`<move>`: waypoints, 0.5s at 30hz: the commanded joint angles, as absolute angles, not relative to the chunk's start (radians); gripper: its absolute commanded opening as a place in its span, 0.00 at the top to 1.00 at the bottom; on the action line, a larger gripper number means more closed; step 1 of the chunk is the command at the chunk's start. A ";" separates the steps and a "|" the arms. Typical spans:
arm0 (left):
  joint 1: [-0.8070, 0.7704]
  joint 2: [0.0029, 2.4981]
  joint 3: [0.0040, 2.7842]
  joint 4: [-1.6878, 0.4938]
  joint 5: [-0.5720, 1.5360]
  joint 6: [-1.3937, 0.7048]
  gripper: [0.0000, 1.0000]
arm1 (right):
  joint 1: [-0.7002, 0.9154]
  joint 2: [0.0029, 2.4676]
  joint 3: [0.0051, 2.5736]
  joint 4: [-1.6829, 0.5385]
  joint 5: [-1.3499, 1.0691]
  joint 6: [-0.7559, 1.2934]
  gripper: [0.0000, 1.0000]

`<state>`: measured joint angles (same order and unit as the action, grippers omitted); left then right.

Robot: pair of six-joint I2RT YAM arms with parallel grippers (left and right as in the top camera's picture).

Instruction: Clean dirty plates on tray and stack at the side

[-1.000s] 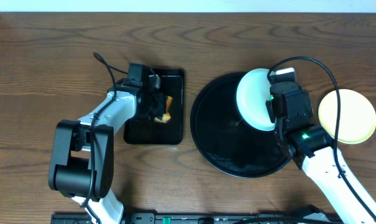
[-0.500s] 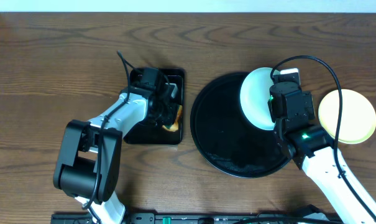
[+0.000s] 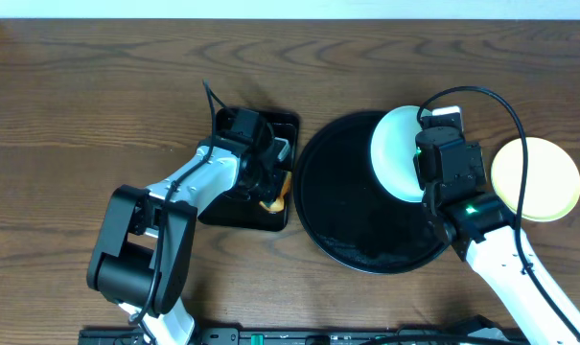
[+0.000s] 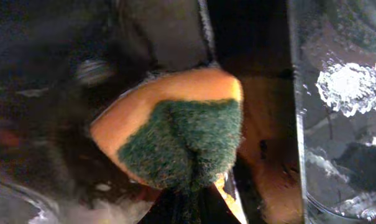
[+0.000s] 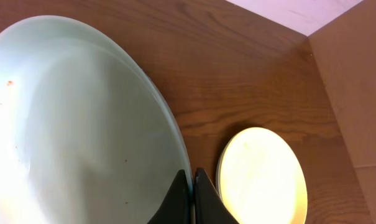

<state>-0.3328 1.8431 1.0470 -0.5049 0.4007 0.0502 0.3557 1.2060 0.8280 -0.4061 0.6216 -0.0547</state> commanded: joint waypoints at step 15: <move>-0.283 1.745 1.076 -0.435 0.163 -0.040 0.56 | 0.249 1.197 0.832 -0.374 0.495 0.064 0.99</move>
